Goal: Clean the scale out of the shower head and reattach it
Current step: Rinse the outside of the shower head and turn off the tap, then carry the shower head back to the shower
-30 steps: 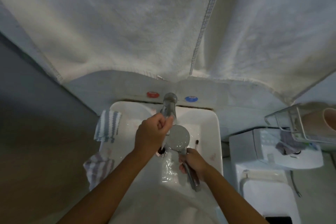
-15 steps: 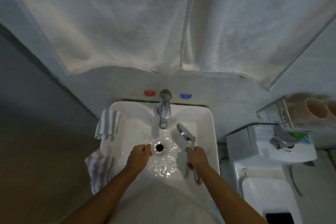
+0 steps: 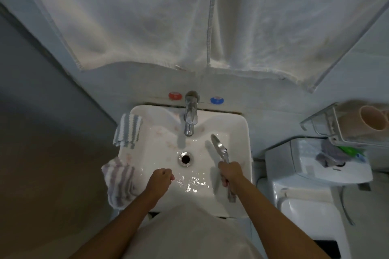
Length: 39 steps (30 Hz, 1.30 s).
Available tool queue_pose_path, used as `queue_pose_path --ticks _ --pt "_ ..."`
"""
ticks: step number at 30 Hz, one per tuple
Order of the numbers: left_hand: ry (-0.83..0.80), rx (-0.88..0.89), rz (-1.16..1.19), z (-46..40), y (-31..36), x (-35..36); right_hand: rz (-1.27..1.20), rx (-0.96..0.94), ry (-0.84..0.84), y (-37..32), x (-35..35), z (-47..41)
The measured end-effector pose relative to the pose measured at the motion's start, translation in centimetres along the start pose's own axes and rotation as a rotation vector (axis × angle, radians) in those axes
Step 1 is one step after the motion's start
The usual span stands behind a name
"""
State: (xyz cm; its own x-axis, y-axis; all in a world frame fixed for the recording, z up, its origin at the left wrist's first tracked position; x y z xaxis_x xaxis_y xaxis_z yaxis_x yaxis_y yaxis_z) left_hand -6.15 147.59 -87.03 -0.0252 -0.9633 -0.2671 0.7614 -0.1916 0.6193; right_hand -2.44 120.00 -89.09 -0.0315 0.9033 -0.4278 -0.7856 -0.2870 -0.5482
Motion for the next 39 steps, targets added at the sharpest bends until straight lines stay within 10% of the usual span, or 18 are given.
queue_pose_path --ticks 24,39 --pt "0.144 0.005 0.182 6.6 -1.2 2.5 0.030 -0.129 -0.192 2.5 -4.3 1.5" --pt "-0.312 0.417 0.095 12.5 9.6 6.4 -0.483 -0.236 0.225 6.6 -11.8 16.0"
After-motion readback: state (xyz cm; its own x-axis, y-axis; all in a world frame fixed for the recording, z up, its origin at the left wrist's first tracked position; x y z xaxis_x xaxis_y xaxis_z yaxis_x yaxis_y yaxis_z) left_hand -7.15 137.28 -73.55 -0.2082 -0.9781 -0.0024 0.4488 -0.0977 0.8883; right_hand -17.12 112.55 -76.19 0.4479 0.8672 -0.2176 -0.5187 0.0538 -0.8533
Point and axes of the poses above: each hand's wrist, its own z-axis away from the middle knuckle, its own x-axis out of the palm, y = z × x, the point moved 10 cm from there along -z, towards the middle knuckle, and after that the axes turned 4 degrees about z, right-handed, at the moved point
